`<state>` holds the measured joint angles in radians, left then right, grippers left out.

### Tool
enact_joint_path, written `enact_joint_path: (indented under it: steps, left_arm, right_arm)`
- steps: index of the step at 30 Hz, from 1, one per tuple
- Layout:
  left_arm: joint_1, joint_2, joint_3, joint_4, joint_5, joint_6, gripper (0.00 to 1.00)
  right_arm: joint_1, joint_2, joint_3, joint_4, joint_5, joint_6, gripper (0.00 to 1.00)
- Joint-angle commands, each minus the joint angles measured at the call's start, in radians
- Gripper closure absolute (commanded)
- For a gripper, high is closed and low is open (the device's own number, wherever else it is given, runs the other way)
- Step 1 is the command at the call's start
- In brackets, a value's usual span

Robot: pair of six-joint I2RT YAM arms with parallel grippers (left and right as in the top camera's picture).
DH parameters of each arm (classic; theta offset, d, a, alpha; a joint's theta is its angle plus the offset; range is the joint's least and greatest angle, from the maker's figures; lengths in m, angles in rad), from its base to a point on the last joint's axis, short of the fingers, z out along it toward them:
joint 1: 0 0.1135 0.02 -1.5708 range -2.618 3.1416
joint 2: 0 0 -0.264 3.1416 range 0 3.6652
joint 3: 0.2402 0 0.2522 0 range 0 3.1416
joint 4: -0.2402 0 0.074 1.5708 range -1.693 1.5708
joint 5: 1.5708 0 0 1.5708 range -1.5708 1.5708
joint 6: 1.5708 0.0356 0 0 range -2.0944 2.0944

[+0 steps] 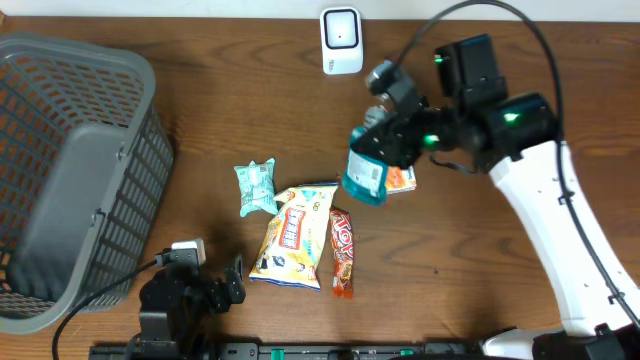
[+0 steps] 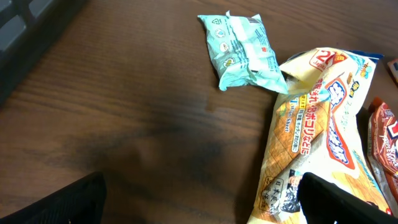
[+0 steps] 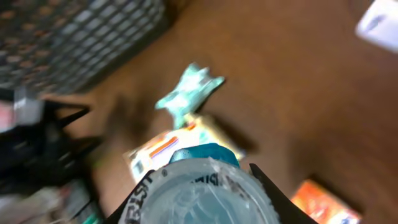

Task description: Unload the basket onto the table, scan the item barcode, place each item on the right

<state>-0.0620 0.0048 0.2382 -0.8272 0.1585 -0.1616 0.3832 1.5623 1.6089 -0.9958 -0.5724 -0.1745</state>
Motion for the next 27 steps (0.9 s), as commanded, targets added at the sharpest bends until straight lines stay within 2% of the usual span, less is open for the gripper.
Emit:
enact_joint_path:
  steps: [1, 7, 13, 18, 19, 27]
  left_arm:
    - [-0.004, 0.000, -0.008, -0.058, 0.006, -0.009, 0.02]
    - [-0.004, 0.000, -0.008, -0.058, 0.006, -0.008, 0.02]
    - [-0.004, 0.000, -0.008, -0.058, 0.006, -0.009, 0.02]
    - [-0.004, 0.000, -0.008, -0.058, 0.006, -0.009, 0.02]
    - [-0.004, 0.000, -0.008, -0.058, 0.006, -0.009, 0.02]
    - [-0.004, 0.000, -0.008, -0.058, 0.006, -0.009, 0.02]
  right_arm:
    - [0.093, 0.041, 0.013, 0.105, 0.218, 0.110, 0.99]
    - [0.200, 0.182, 0.013, 0.272, 0.686, 0.109, 0.99]
    - [0.221, 0.289, 0.013, 0.491, 0.886, 0.055, 0.99]
    - [0.220, 0.336, 0.013, 0.724, 1.024, -0.050, 0.99]
    - [0.220, 0.357, 0.013, 0.812, 1.099, -0.097, 0.99]
    - [0.221, 0.491, 0.045, 1.130, 1.301, -0.337, 0.99]
